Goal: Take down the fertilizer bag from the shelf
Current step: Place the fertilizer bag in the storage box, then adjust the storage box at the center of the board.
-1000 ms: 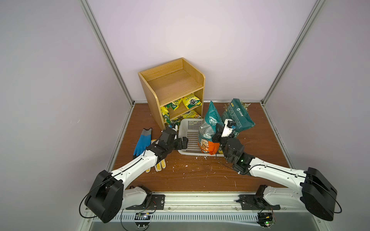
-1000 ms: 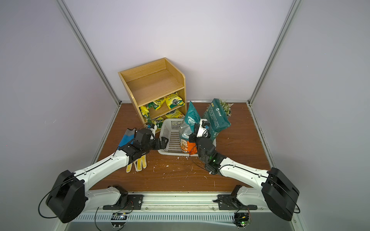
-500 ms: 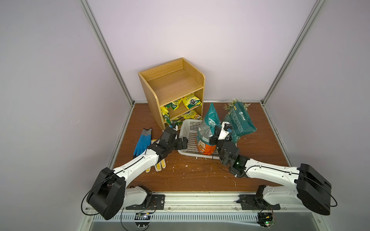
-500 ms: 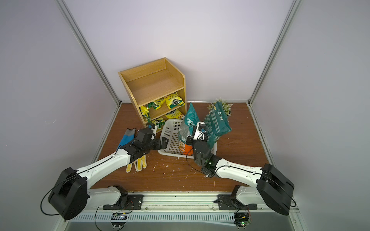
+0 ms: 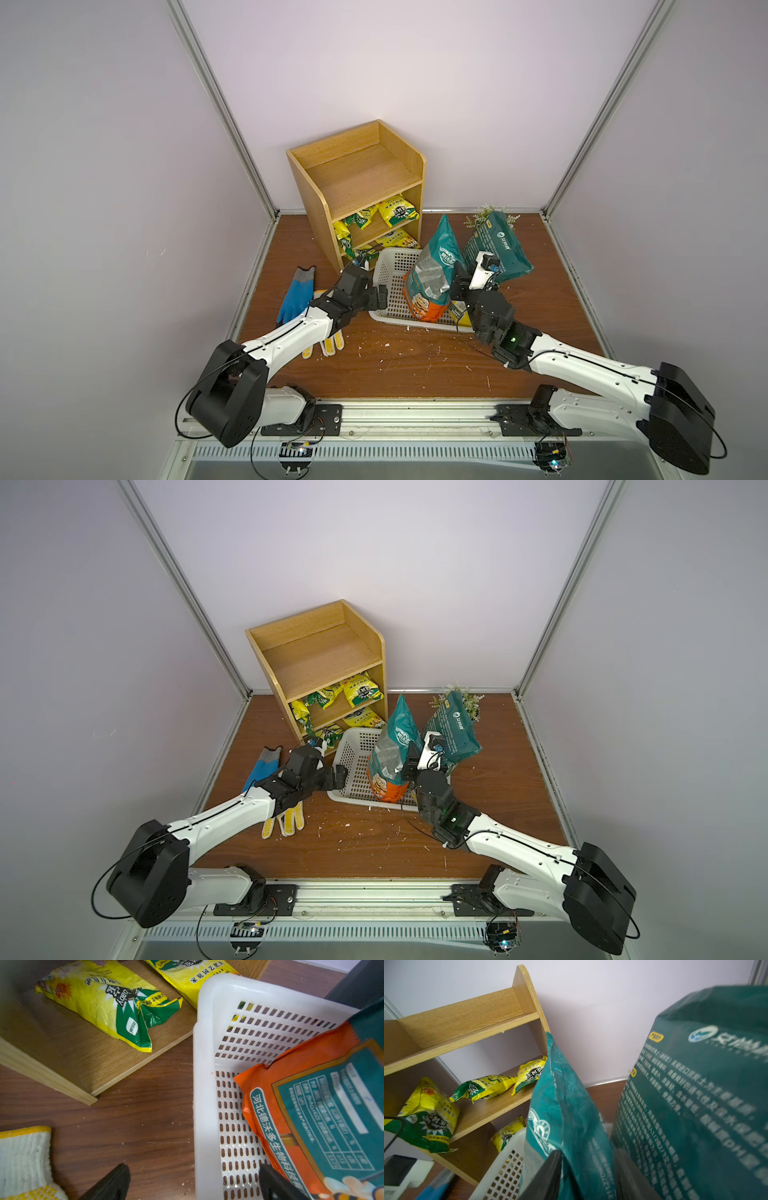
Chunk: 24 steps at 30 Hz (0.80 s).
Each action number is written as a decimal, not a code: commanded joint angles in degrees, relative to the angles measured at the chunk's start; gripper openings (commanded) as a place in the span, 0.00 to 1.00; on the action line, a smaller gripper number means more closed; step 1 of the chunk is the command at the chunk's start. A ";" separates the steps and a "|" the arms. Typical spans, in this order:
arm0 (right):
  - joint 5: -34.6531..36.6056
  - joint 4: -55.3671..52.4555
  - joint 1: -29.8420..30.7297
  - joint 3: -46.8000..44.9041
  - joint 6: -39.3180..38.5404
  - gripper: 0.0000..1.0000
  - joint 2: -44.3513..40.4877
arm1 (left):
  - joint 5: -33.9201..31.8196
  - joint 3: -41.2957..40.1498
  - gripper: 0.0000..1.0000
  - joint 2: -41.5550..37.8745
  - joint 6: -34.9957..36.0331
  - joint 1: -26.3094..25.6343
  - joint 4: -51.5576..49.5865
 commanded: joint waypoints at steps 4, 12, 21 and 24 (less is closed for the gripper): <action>-6.37 -4.17 -0.39 10.63 -6.72 0.55 -5.17 | 6.64 3.93 0.97 4.44 0.04 0.64 2.26; -9.23 -10.36 -0.40 18.07 -8.08 0.56 -4.33 | 10.97 4.63 0.84 6.86 -2.82 -4.91 2.48; -9.33 -7.93 -0.96 17.78 -6.96 0.99 -3.09 | 15.25 -0.28 0.81 4.70 -13.77 -8.49 7.82; -13.68 -8.03 -2.63 18.13 -3.39 0.99 -1.95 | 15.76 1.35 0.82 5.59 -14.11 -10.86 7.88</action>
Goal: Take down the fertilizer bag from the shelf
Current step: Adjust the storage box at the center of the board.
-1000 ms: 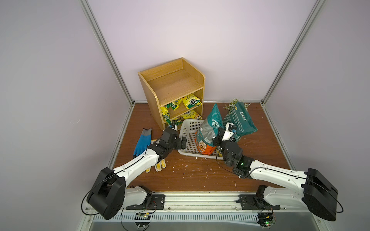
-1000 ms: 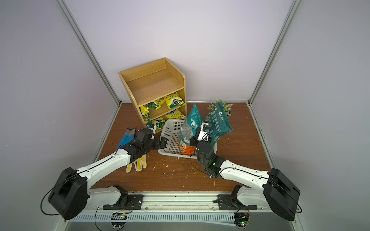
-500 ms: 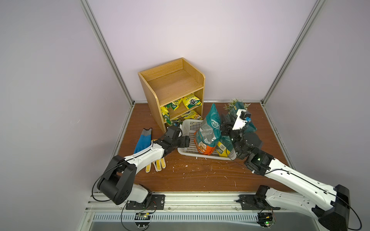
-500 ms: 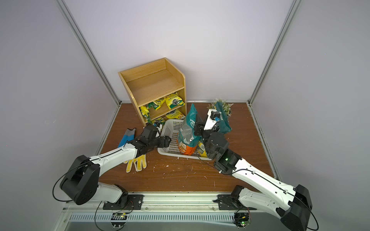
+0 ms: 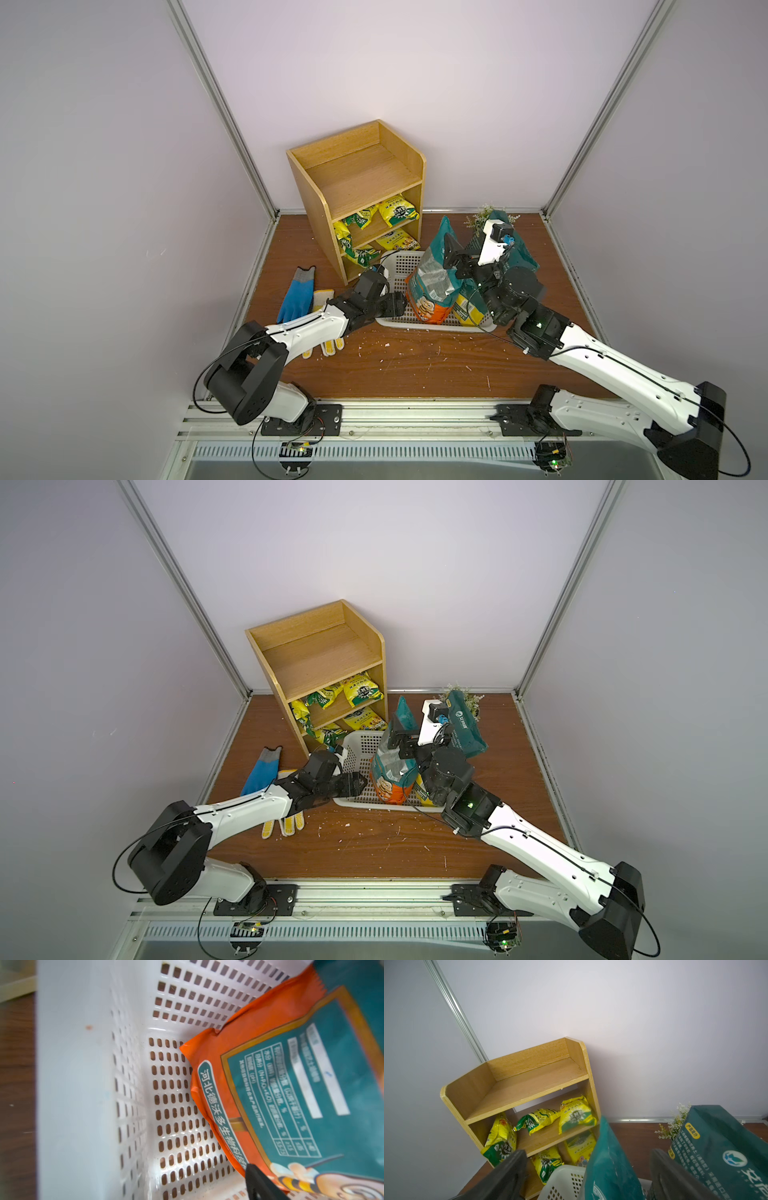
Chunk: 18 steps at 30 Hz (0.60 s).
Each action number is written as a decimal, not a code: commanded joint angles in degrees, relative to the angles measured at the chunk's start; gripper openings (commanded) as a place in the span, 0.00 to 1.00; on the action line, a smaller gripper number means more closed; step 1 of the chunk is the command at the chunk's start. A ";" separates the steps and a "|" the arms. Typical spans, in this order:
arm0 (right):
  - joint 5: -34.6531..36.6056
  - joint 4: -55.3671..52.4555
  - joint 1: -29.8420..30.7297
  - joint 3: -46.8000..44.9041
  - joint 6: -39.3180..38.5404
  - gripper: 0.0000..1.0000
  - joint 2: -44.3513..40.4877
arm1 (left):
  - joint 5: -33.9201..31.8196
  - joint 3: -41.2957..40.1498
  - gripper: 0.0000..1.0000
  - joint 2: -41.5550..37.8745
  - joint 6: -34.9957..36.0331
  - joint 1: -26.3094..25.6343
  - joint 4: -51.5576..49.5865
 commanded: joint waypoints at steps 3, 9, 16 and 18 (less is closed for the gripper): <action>-13.11 0.01 -4.98 2.88 7.77 0.99 3.31 | 6.58 3.17 0.82 2.32 -3.27 -5.14 4.20; -19.81 -2.95 -6.18 8.34 9.87 0.97 10.78 | 8.56 4.36 0.83 3.51 -4.74 -6.67 5.16; -26.33 -5.85 -8.16 18.69 14.32 0.79 22.33 | -5.29 3.42 0.97 -7.63 -0.62 -3.45 -10.17; -28.60 -5.93 -8.90 21.66 16.55 0.65 25.57 | -7.25 1.07 0.99 -12.72 0.24 1.08 -12.50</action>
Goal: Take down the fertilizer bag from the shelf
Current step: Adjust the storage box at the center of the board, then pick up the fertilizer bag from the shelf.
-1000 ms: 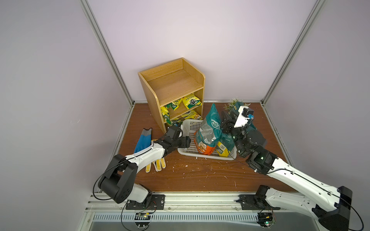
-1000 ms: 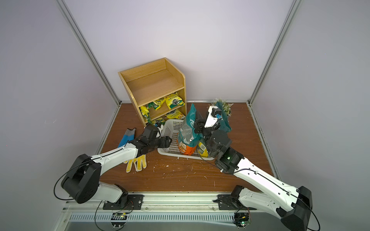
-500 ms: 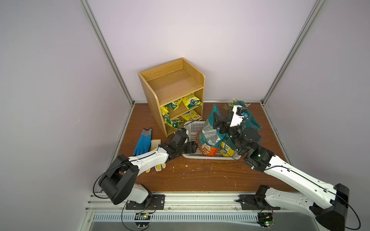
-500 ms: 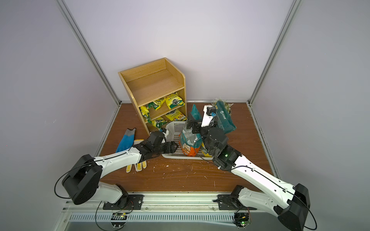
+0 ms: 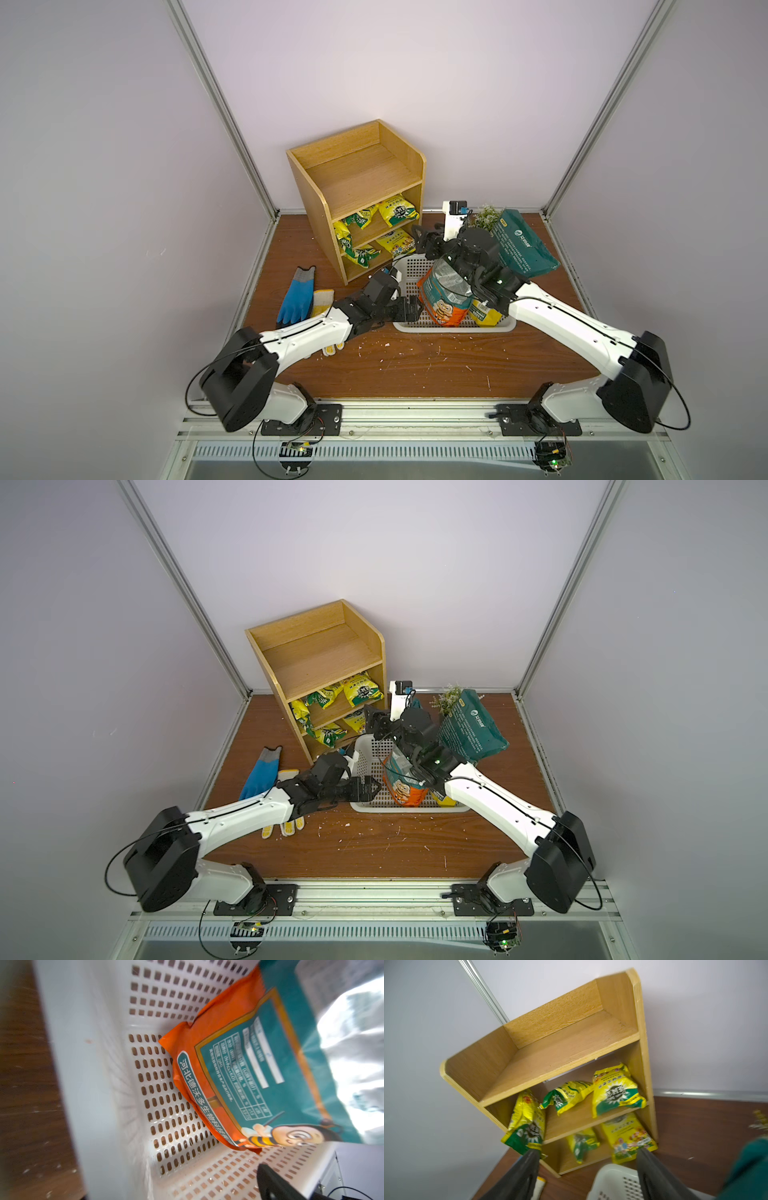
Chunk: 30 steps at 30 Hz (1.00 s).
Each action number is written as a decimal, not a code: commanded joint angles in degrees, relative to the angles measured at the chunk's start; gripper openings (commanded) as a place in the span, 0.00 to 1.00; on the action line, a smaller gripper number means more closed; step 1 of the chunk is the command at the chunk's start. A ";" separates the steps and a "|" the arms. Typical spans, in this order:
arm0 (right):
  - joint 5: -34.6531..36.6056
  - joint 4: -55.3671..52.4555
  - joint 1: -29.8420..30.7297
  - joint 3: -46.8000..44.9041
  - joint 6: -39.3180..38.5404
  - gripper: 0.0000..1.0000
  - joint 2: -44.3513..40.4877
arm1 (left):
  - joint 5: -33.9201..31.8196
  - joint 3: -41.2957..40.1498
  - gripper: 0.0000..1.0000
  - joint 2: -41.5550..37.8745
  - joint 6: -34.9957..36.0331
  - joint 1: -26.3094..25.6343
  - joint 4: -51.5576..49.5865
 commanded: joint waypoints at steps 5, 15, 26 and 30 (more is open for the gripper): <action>-9.42 -1.32 -1.85 11.54 9.82 0.42 10.73 | -6.82 -8.23 1.00 -17.72 5.94 16.13 -7.76; -14.50 -1.73 -2.38 18.68 22.31 0.57 22.20 | -2.79 -9.72 1.00 -16.27 8.72 25.77 -5.71; -13.27 8.64 -4.70 16.39 30.10 0.62 27.87 | -6.13 -9.65 1.00 -17.27 12.00 25.83 -5.23; -12.95 9.98 -5.86 19.55 31.19 0.62 31.73 | -6.40 -10.19 1.00 -18.04 11.60 25.90 -4.99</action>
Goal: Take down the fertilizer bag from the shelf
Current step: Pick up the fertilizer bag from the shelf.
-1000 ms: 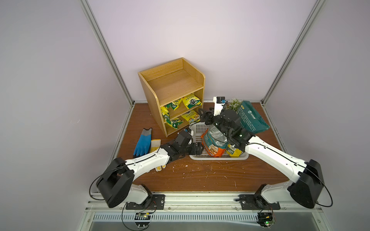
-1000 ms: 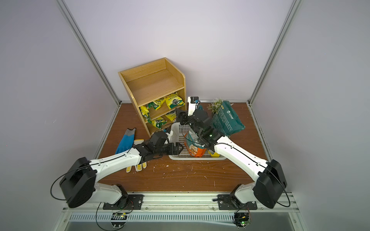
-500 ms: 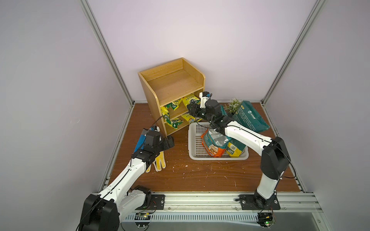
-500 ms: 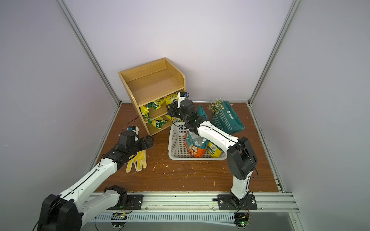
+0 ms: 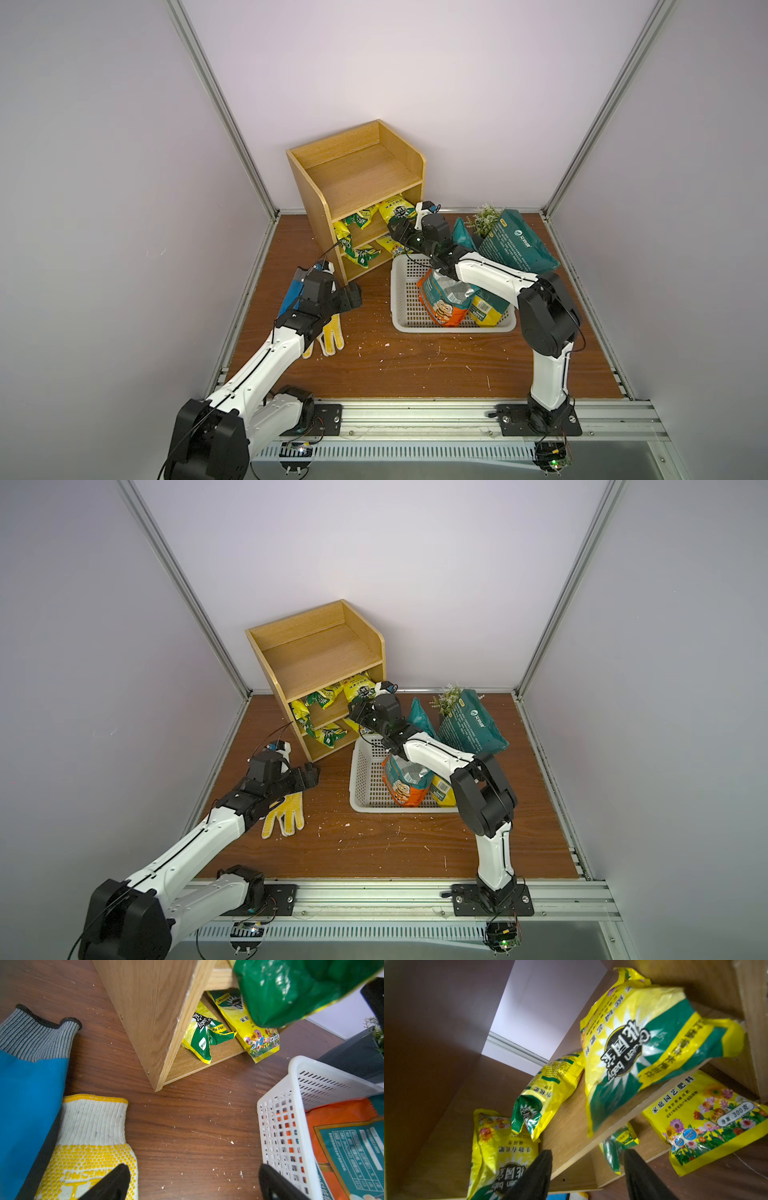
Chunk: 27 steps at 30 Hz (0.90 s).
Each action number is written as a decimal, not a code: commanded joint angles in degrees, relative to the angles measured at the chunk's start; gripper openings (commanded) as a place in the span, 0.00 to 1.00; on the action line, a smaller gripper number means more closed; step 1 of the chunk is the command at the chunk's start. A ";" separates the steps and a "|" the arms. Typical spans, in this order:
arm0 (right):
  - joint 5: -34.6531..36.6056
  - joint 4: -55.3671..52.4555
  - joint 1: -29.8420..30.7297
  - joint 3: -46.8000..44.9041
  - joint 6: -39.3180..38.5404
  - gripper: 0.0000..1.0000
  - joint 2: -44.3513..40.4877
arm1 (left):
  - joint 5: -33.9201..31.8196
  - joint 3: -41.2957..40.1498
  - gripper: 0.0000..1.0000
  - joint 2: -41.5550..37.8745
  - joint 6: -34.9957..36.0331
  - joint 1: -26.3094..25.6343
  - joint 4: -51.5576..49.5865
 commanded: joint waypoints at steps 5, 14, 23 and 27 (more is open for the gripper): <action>0.18 5.44 -1.78 7.80 2.77 0.54 5.23 | -1.49 -0.03 1.00 -1.37 0.83 0.78 0.34; 0.77 6.22 -1.99 7.54 0.28 0.00 2.89 | -3.06 -0.89 1.00 -0.36 1.69 0.74 0.40; -4.50 6.08 -1.89 -2.04 -4.82 0.00 -7.79 | -3.79 -0.62 1.00 1.70 2.30 0.87 0.95; -9.16 -6.02 -1.65 2.72 -14.85 0.00 -11.32 | -3.38 -0.87 1.00 2.24 1.95 0.80 1.66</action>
